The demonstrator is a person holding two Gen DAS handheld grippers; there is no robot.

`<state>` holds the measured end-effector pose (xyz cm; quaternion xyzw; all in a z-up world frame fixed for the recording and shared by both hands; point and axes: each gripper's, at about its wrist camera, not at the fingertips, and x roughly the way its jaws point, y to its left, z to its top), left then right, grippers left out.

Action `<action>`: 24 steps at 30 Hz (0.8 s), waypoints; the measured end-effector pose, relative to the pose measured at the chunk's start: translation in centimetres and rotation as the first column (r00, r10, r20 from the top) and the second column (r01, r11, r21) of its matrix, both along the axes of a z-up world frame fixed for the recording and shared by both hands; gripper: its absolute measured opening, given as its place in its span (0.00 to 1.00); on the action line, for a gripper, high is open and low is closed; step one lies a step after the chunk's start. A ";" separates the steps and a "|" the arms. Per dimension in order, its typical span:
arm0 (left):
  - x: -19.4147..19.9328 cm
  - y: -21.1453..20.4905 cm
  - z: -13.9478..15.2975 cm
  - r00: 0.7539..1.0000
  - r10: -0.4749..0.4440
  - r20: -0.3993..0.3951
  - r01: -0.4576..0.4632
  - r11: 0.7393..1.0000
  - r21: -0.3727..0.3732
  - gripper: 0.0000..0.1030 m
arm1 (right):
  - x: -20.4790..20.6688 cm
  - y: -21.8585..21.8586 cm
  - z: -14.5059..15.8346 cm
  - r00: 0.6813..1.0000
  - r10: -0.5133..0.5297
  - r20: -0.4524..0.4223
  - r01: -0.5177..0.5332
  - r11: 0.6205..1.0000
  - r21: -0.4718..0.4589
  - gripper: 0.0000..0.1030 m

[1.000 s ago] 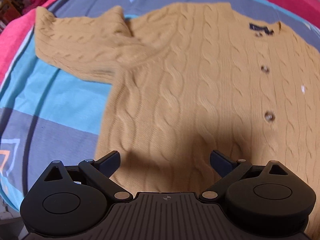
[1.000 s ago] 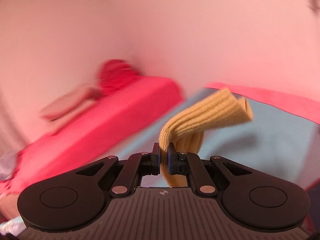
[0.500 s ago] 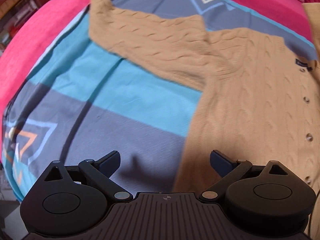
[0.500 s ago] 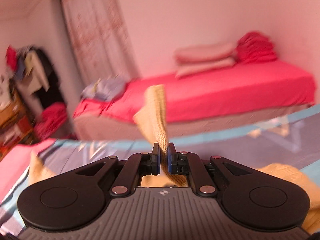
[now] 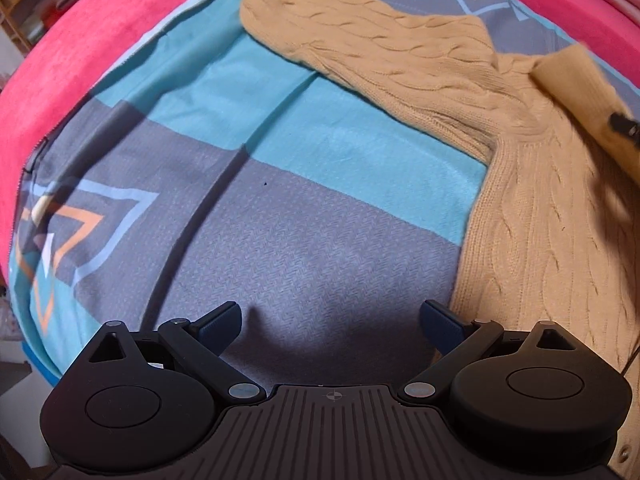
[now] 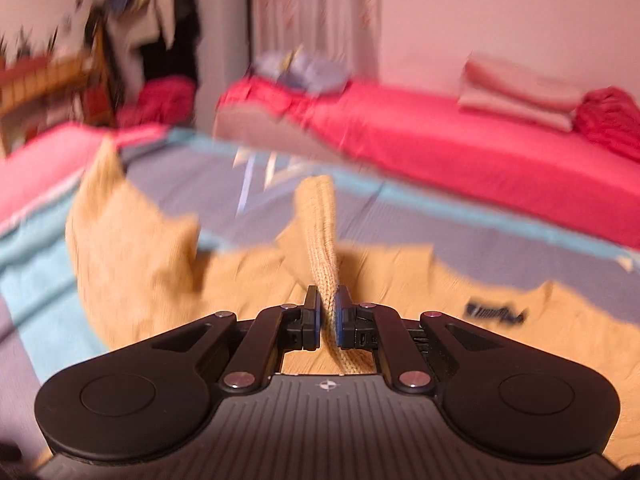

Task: Fold small clothes

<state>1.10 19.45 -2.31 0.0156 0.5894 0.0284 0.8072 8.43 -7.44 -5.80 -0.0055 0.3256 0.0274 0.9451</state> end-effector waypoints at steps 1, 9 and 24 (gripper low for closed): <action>0.0 0.0 0.1 1.000 -0.003 0.003 0.003 1.000 0.002 1.00 | -0.2 0.2 -0.3 1.000 0.017 -0.014 -0.017 1.000 -0.010 0.09; 1.2 -1.3 1.3 0.998 -0.057 0.037 0.057 0.998 0.000 1.00 | -0.9 1.8 -1.4 0.961 0.205 -0.186 -0.201 0.979 0.041 0.29; 8.4 -14.0 1.5 0.936 -0.313 0.160 0.322 0.946 -0.035 1.00 | -12.2 -11.1 1.3 0.956 -0.252 -0.147 0.229 0.960 -0.158 0.62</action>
